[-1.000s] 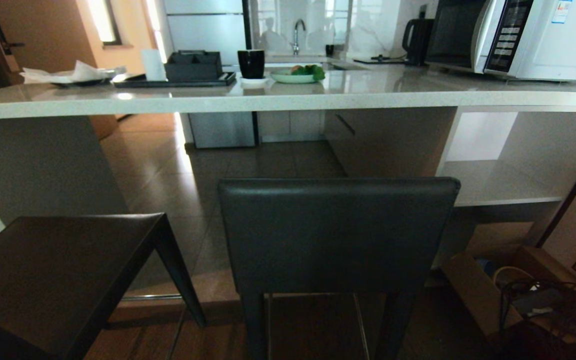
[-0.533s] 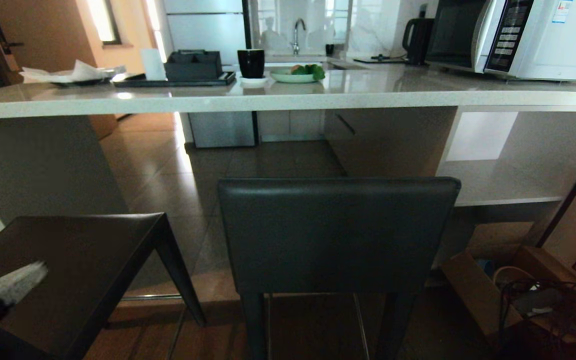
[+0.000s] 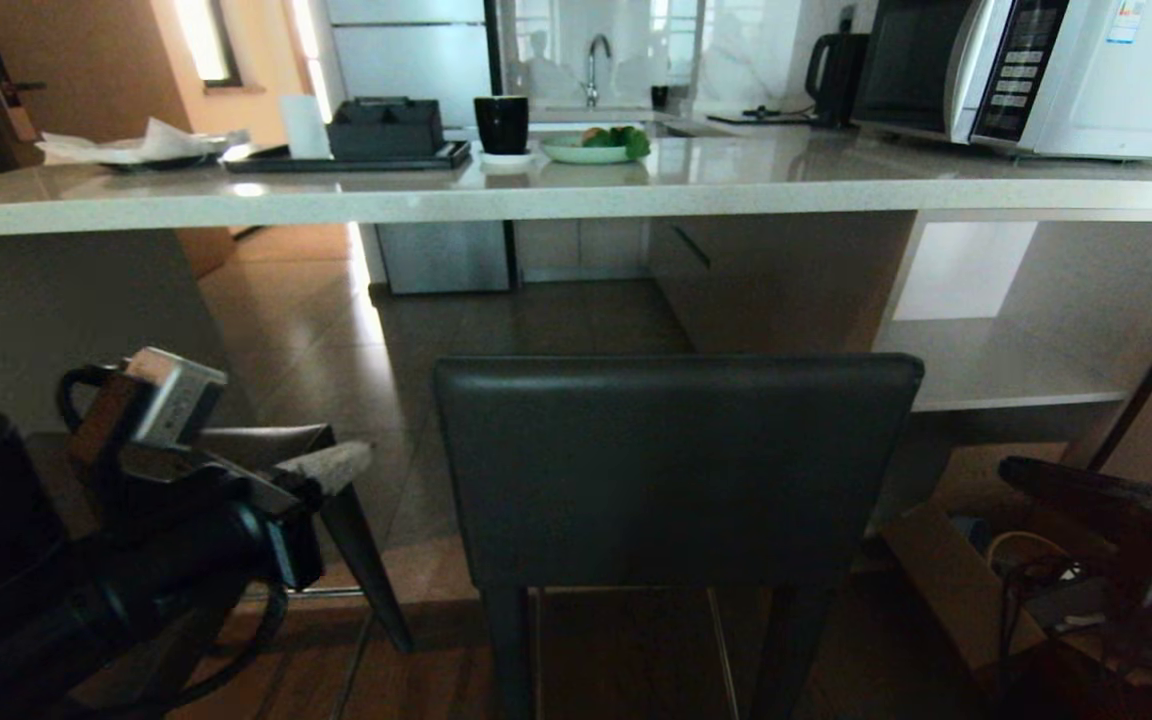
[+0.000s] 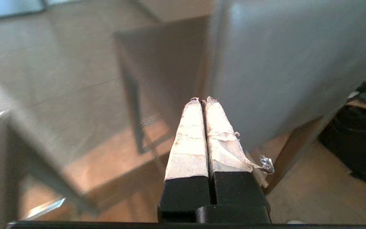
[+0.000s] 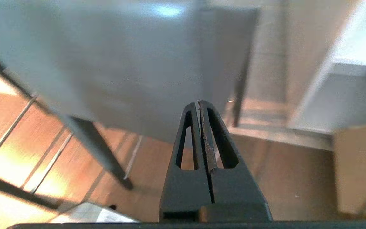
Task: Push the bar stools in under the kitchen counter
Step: Push the gray chair back under the dining table
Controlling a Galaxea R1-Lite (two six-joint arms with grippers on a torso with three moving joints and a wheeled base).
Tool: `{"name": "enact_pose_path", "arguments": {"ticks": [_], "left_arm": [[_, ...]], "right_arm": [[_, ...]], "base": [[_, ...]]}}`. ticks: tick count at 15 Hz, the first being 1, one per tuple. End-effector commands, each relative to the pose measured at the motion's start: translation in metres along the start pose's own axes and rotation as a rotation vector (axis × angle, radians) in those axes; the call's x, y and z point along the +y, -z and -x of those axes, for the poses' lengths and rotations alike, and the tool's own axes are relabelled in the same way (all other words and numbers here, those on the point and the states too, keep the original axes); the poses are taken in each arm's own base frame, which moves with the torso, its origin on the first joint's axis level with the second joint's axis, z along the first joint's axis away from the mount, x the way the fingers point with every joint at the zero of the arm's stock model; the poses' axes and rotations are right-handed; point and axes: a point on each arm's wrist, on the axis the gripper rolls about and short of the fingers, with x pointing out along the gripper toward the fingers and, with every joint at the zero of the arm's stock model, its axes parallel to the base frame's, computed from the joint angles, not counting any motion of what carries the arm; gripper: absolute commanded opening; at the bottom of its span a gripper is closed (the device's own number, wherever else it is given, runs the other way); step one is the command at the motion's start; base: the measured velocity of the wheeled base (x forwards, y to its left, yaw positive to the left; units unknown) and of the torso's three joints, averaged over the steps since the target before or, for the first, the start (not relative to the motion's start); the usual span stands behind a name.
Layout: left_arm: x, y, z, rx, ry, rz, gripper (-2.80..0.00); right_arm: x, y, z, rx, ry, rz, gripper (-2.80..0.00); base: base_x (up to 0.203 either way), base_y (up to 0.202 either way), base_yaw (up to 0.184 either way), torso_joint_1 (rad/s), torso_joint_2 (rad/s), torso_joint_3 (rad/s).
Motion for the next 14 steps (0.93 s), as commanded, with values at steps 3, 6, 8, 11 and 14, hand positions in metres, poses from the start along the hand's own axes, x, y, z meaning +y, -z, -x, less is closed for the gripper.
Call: {"name": "enact_pose_path", "arguments": {"ticks": [3, 6, 8, 11, 14], "left_arm": [[-0.018, 0.023, -0.040, 0.102, 0.099, 0.013, -2.80], [-0.030, 0.029, -0.047, 0.130, 0.146, 0.012, -2.80], [-0.030, 0.032, -0.049, 0.143, 0.149, 0.013, -2.80], [-0.026, 0.040, -0.057, 0.174, 0.126, 0.016, -2.80], [-0.021, 0.032, -0.063, 0.141, 0.106, 0.017, -2.80]], "right_arm": [[0.006, 0.015, -0.035, 0.141, -0.061, -0.007, -2.80], [0.009, 0.012, -0.045, 0.149, -0.080, -0.002, -2.80], [0.010, 0.012, -0.052, 0.163, -0.090, 0.000, -2.80], [0.010, 0.010, -0.068, 0.184, -0.094, -0.001, -2.80], [0.009, 0.013, -0.088, 0.205, -0.093, -0.002, -2.80]], "base": [[0.000, 0.000, 0.000, 0.000, 0.00, 0.000], [0.000, 0.000, 0.000, 0.000, 0.00, 0.000], [0.000, 0.000, 0.000, 0.000, 0.00, 0.000], [0.000, 0.000, 0.000, 0.000, 0.00, 0.000], [0.000, 0.000, 0.000, 0.000, 0.00, 0.000]]}}
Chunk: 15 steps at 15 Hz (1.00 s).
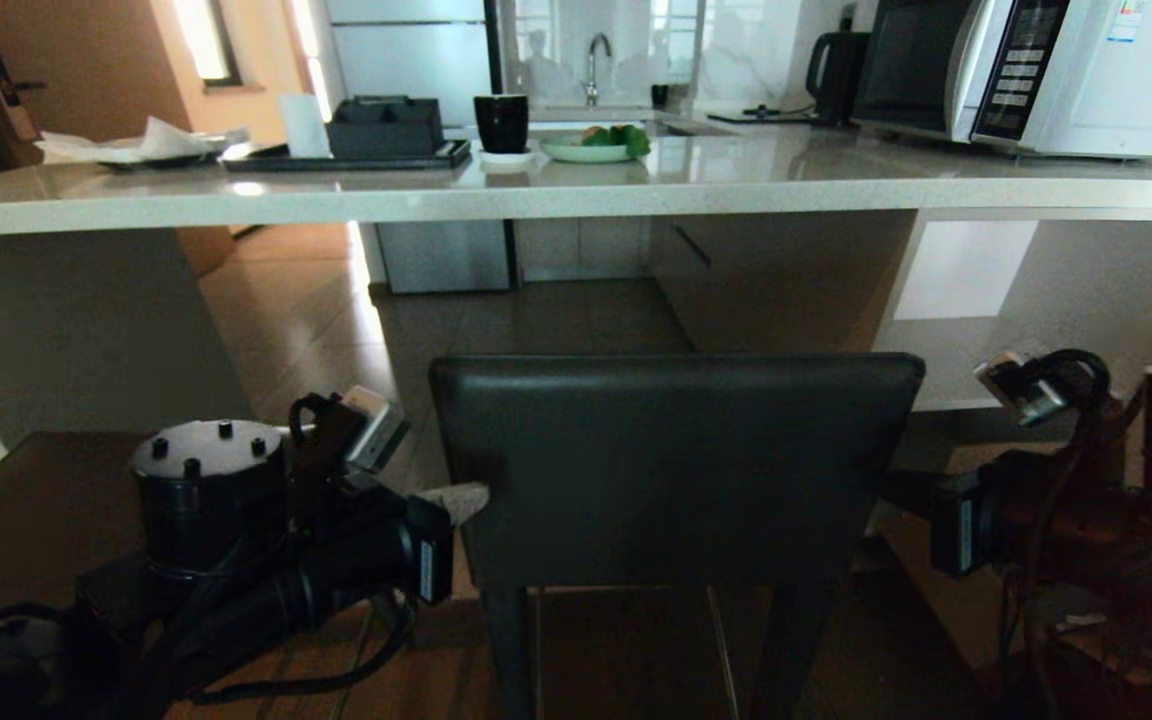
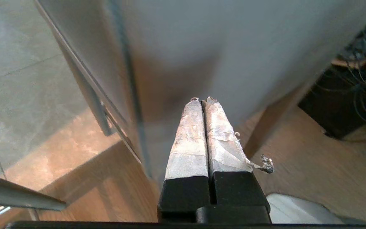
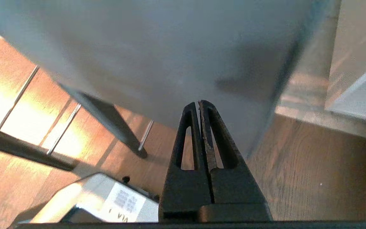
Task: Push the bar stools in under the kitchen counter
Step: Push the gray chair back under the dining table
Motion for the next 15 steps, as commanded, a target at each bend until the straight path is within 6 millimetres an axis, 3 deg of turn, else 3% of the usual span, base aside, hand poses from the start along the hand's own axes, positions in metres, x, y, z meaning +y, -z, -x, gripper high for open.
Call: {"name": "enact_pose_path", "arguments": {"ticks": [1, 3, 6, 8, 11, 15], "left_arm": [[0.003, -0.005, -0.002, -0.022, -0.012, -0.002, -2.80], [0.002, -0.008, 0.006, -0.040, -0.012, -0.006, -2.80], [-0.002, -0.012, 0.039, -0.084, -0.030, -0.012, -2.80], [0.018, -0.007, 0.042, -0.068, -0.158, -0.010, -2.80], [0.030, -0.009, 0.027, -0.055, -0.212, -0.032, -2.80], [0.048, -0.016, -0.017, -0.056, -0.277, -0.024, -2.80]], "right_arm": [[-0.004, 0.002, -0.019, 0.004, 0.011, 0.000, -2.80], [-0.004, 0.000, -0.019, -0.031, 0.048, 0.008, -2.80], [-0.001, -0.002, 0.020, -0.069, 0.069, 0.009, -2.80], [-0.022, 0.000, 0.032, -0.055, 0.182, -0.004, -2.80], [-0.047, -0.011, 0.024, -0.050, 0.294, -0.001, -2.80], [-0.050, -0.017, -0.006, -0.035, 0.244, 0.008, -2.80]], "base": [[0.000, 0.000, 0.000, 0.000, 0.00, 0.000], [0.000, 0.000, 0.000, 0.000, 0.00, 0.000], [0.000, 0.000, 0.000, 0.000, 0.00, 0.000], [0.000, 0.000, 0.000, 0.000, 0.00, 0.000], [0.000, 0.000, 0.000, 0.000, 0.00, 0.000], [0.000, 0.000, 0.000, 0.000, 0.00, 0.000]]}}
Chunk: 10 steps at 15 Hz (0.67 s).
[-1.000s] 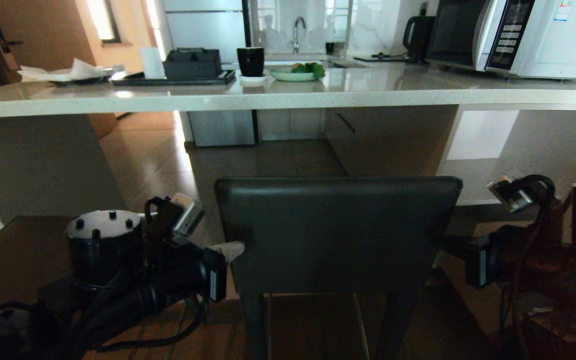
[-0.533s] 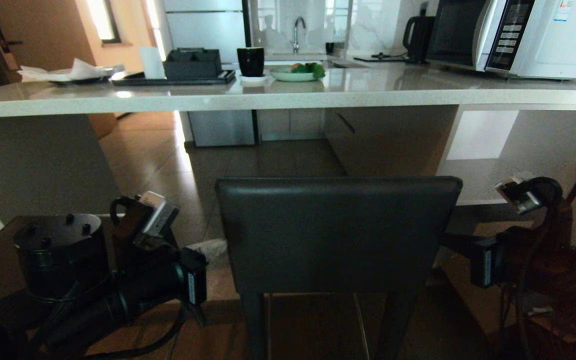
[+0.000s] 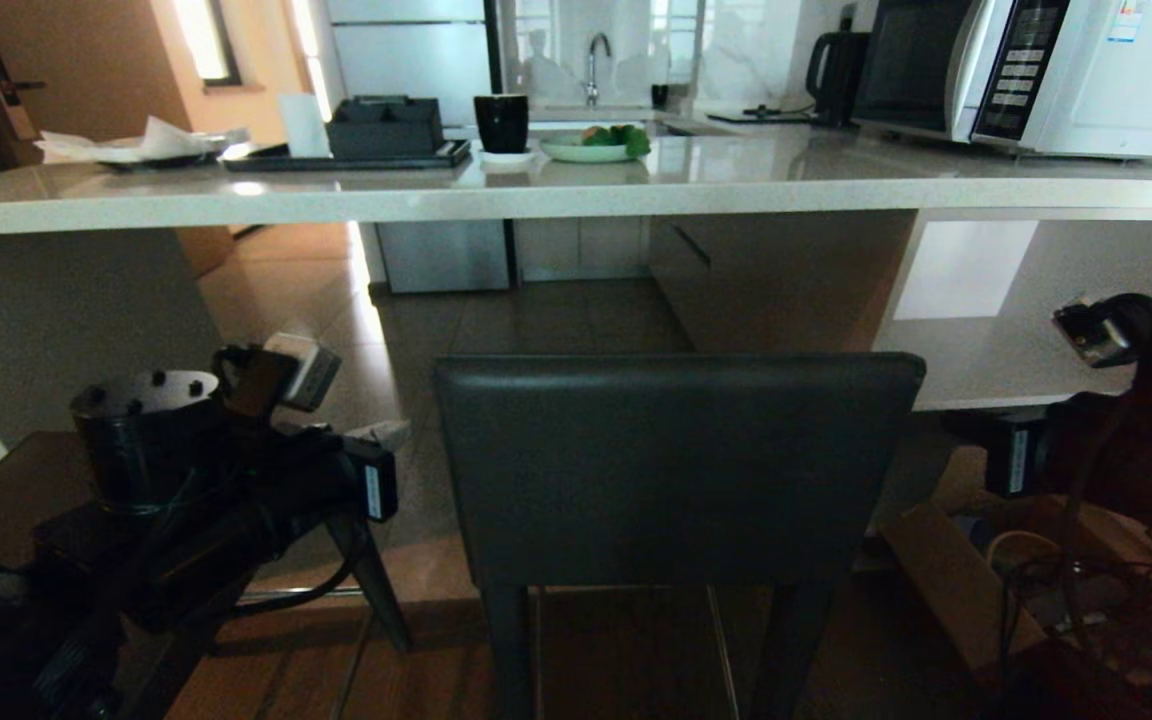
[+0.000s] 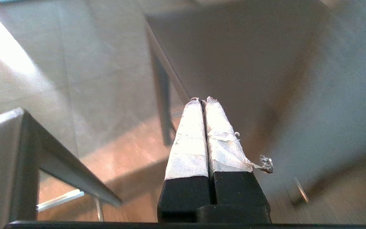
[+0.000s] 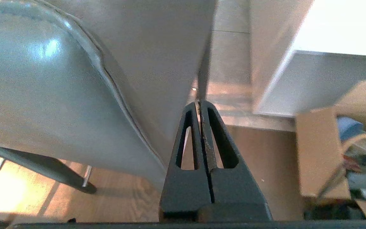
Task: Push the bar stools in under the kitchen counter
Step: Push the gray chair back under the dining table
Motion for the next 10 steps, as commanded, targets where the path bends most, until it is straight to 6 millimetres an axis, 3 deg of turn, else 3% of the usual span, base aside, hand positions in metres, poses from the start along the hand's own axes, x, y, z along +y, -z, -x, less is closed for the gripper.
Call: {"name": "enact_pose_path", "arguments": {"ticks": [1, 5, 10], "left_arm": [[-0.006, 0.004, -0.026, 0.012, 0.004, -0.002, -2.80], [-0.017, 0.005, -0.050, 0.009, 0.016, -0.008, -2.80], [-0.026, 0.005, -0.054, 0.009, 0.026, -0.013, -2.80]], "right_arm": [[0.007, 0.005, -0.021, 0.026, -0.035, 0.008, -2.80], [0.013, 0.015, -0.051, 0.035, -0.058, 0.019, -2.80], [0.025, 0.010, -0.078, -0.001, -0.054, 0.037, -2.80]], "base": [[0.000, 0.000, 0.000, 0.000, 0.00, 0.000], [0.000, 0.000, 0.000, 0.000, 0.00, 0.000], [0.000, 0.000, 0.000, 0.000, 0.00, 0.000]]}}
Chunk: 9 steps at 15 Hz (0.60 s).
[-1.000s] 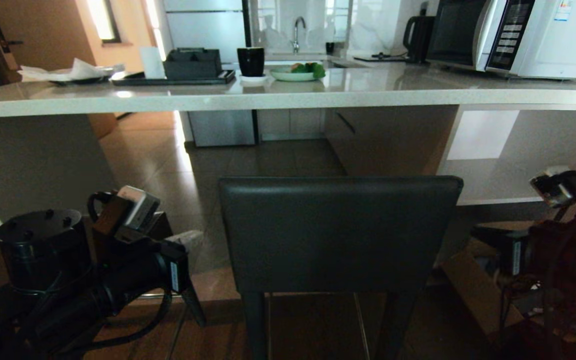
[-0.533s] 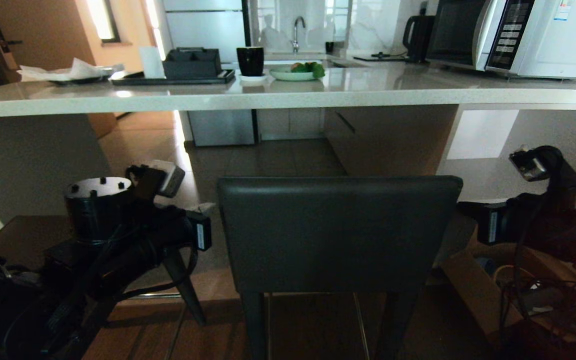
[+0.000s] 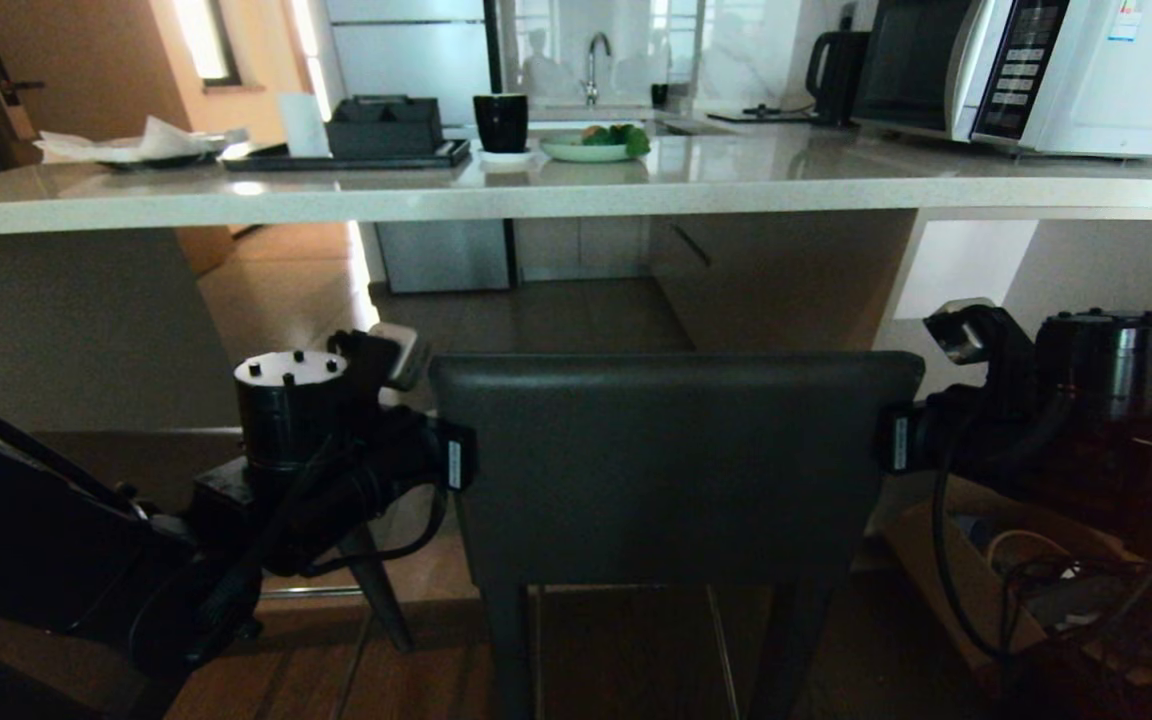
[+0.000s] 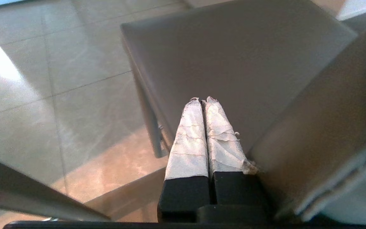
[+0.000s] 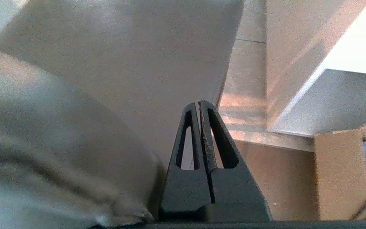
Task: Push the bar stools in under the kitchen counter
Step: Push the gray chair back under the dining table
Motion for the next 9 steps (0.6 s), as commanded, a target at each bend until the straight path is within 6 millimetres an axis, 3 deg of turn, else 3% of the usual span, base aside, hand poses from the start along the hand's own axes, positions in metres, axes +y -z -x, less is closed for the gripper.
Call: {"name": "enact_pose_path", "arguments": {"ticks": [1, 9], "left_arm": [[-0.0032, 0.0020, -0.0016, 0.003, -0.011, -0.004, -2.80], [-0.0052, 0.0049, -0.0032, 0.014, -0.007, -0.007, -2.80]], "right_arm": [[0.0078, 0.0011, -0.0147, 0.010, -0.014, 0.010, -2.80], [0.0121, -0.0021, -0.0206, 0.002, -0.010, 0.014, -2.80]], "base": [[0.000, 0.000, 0.000, 0.000, 0.00, 0.000], [0.011, 0.000, 0.000, -0.001, 0.00, 0.000]]}}
